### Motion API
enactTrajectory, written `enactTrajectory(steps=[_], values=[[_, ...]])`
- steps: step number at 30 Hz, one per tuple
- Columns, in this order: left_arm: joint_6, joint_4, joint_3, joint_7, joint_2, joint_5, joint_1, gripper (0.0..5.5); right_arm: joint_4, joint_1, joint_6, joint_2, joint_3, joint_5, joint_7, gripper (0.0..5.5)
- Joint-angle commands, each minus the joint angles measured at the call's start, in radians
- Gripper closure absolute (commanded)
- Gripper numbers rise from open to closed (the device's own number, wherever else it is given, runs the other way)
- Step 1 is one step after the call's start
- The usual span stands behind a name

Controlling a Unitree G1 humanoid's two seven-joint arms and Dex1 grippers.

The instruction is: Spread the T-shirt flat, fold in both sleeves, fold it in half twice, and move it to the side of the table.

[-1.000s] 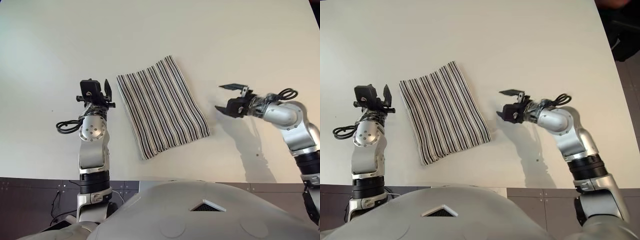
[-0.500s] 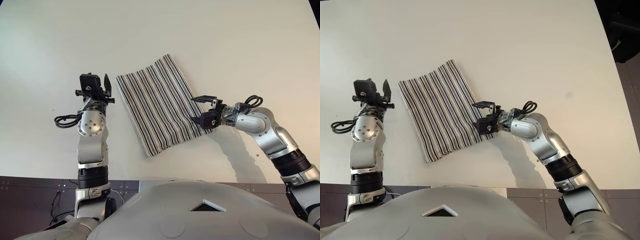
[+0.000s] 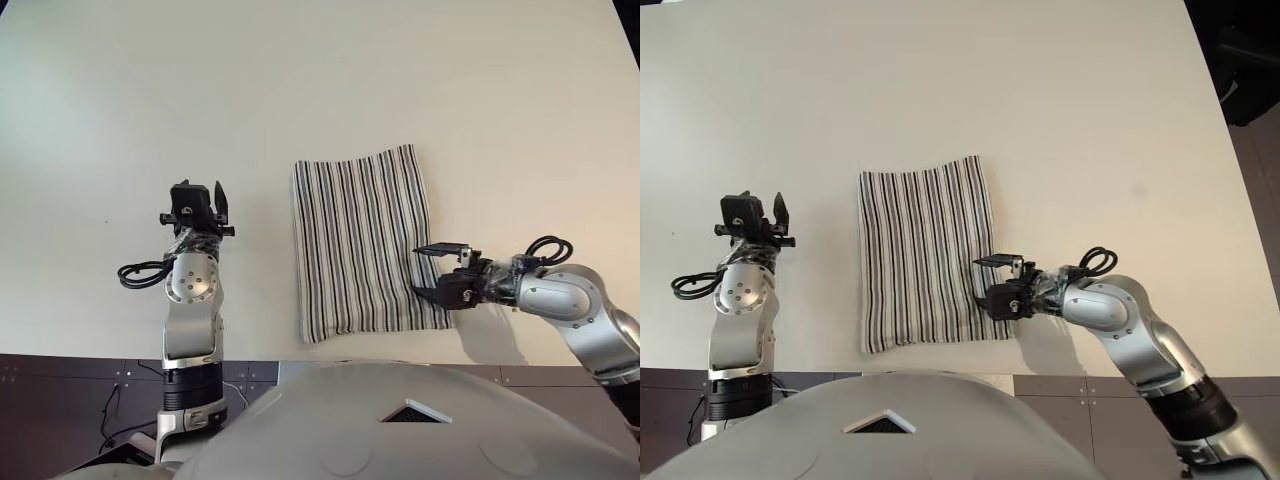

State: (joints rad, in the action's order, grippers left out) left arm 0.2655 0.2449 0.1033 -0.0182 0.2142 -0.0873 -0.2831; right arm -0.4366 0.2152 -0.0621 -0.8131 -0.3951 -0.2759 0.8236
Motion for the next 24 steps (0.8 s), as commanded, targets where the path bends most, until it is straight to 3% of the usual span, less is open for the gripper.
enactTrajectory(steps=[1, 4, 6, 10, 13, 15, 18, 24], values=[[-0.020, 0.052, -0.011, -0.068, 0.060, -0.014, -0.023, 3.13, 0.028, -0.010, 0.076, 0.047, -0.045, -0.058, 0.000, 1.97], [-0.038, 0.163, -0.017, -0.164, 0.131, -0.006, -0.088, 3.13, -0.040, 0.011, 0.081, 0.022, 0.040, 0.022, 0.004, 1.97], [-0.075, 0.273, -0.022, -0.236, 0.199, -0.031, -0.197, 3.13, -0.079, -0.001, 0.037, -0.004, 0.157, 0.130, 0.014, 1.97], [-0.257, 0.469, 0.020, -0.391, 0.343, -0.110, -0.574, 3.13, -0.020, 0.014, -0.236, -0.115, 0.310, 0.196, 0.055, 1.97], [-0.476, 0.373, -0.008, -0.475, 0.502, -0.248, -0.665, 3.13, 0.070, 0.160, -0.466, -0.170, 0.320, 0.067, 0.011, 1.97], [-0.582, 0.272, -0.026, -0.480, 0.562, -0.320, -0.641, 2.81, 0.139, 0.179, -0.554, -0.171, 0.318, 0.011, -0.026, 1.64], [-0.700, 0.152, -0.088, -0.441, 0.585, -0.421, -0.588, 2.28, 0.229, 0.164, -0.669, -0.170, 0.292, -0.054, -0.059, 1.02], [-0.846, 0.083, -0.203, -0.454, 0.619, -0.478, -0.520, 2.28, 0.265, 0.132, -0.804, -0.158, 0.199, -0.082, -0.075, 1.02]])
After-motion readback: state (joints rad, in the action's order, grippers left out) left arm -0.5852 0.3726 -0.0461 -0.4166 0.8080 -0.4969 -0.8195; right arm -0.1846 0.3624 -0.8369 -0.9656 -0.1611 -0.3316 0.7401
